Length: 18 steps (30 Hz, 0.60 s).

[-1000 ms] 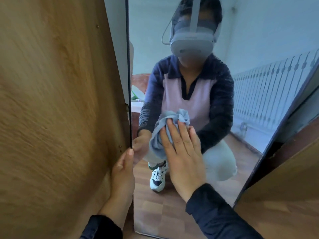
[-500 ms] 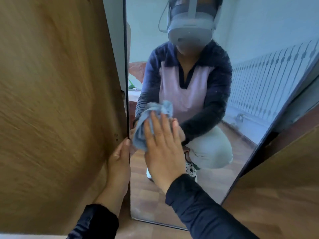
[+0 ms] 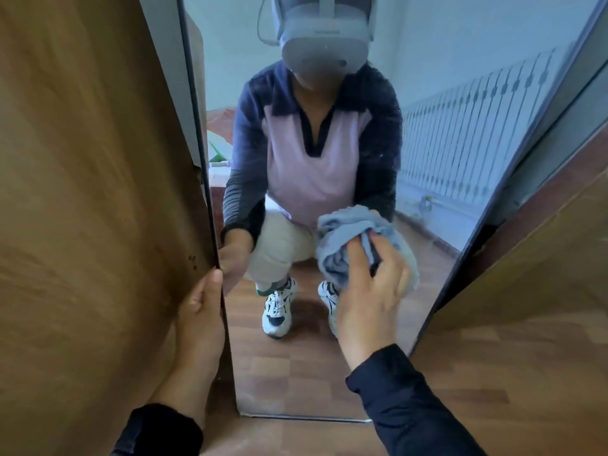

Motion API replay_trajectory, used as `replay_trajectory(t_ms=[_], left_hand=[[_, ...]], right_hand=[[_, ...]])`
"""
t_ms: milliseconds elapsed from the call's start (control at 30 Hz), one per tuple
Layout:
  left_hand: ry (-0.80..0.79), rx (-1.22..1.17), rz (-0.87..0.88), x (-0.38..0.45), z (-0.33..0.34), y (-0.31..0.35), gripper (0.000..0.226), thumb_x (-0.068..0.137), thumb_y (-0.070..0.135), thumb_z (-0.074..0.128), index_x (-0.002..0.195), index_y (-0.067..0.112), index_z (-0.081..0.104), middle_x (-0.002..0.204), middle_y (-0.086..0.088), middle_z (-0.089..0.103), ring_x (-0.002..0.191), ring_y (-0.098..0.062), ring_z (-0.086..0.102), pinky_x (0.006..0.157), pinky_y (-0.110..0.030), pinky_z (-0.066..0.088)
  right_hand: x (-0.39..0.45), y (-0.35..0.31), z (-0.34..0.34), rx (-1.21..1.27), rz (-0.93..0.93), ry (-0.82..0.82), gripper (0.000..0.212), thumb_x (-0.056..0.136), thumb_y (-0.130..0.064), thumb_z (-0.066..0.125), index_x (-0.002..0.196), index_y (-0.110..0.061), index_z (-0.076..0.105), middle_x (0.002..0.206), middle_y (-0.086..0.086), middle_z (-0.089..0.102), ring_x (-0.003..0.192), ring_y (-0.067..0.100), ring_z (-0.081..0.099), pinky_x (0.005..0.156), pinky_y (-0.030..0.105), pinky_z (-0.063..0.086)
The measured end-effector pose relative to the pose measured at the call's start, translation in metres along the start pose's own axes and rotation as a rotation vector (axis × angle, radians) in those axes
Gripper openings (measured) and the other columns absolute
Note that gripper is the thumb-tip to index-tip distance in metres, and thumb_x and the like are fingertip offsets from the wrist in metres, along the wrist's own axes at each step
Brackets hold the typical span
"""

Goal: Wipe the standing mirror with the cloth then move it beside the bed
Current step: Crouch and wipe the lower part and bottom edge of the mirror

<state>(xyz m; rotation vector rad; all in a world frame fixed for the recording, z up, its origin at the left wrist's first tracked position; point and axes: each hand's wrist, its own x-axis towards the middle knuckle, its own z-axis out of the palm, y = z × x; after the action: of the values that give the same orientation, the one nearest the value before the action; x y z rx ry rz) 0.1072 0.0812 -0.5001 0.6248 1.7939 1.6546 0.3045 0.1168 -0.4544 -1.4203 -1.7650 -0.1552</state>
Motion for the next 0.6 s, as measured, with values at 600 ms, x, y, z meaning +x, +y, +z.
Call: replay_trajectory(t_ms=[600], left_hand=[[-0.065, 0.034, -0.030, 0.001, -0.005, -0.001, 0.021, 0.079, 0.071, 0.051, 0.090, 0.064, 0.067, 0.091, 0.038, 0.069, 0.104, -0.002, 0.062, 0.100, -0.037, 0.047]], right_hand=[[-0.014, 0.043, -0.019, 0.014, 0.255, 0.016, 0.050, 0.073, 0.012, 0.067, 0.117, -0.008, 0.057, 0.127, 0.014, 0.043, 0.117, 0.035, 0.050, 0.100, 0.044, 0.050]])
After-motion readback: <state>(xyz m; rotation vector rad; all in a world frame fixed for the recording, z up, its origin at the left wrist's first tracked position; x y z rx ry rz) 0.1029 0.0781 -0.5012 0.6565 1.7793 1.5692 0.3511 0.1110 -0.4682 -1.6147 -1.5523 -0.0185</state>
